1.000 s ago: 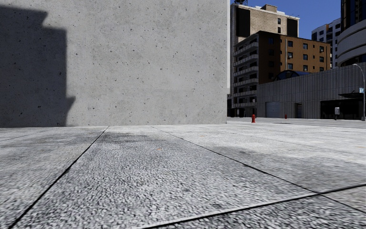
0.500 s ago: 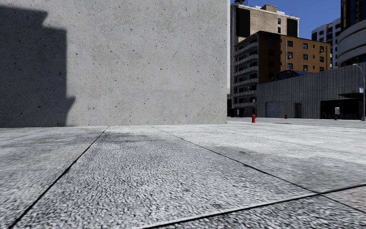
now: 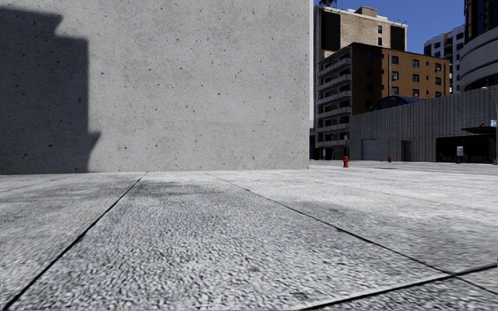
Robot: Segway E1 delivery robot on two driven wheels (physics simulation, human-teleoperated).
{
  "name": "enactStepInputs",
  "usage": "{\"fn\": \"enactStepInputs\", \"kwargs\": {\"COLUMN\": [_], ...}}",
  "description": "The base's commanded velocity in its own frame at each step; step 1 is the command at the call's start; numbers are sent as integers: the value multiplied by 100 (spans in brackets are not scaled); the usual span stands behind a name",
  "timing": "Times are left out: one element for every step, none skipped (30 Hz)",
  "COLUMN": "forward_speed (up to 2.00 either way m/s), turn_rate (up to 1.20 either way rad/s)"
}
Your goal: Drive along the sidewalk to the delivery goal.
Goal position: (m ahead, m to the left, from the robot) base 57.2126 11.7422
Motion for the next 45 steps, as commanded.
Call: {"fn": "enactStepInputs", "kwargs": {"forward_speed": [200, 200, 200, 200, 200, 200, 200, 200, 200, 200, 200, 200, 200, 200, 200, 200, 200, 200, 200, 200, 200, 200, 200, 200, 200, 200, 200, 200, 200, 200, 200, 200, 200, 200, 200, 200, 200, 200, 200, 200, 200, 200, 200, 200, 200], "turn_rate": [0, 0, 0, 0, 0, 0, 0, 0, 0, 0, 0, 0, 0, 0, 0, 0, 0, 0, 0, 0, 0, 0, -2, -19, -19, -34, -40, -40, -41, -42, -43, -43, -43, -44, -44, -44, -44, -44, -44, -44, -44, -44, -44, -44, -44]}}
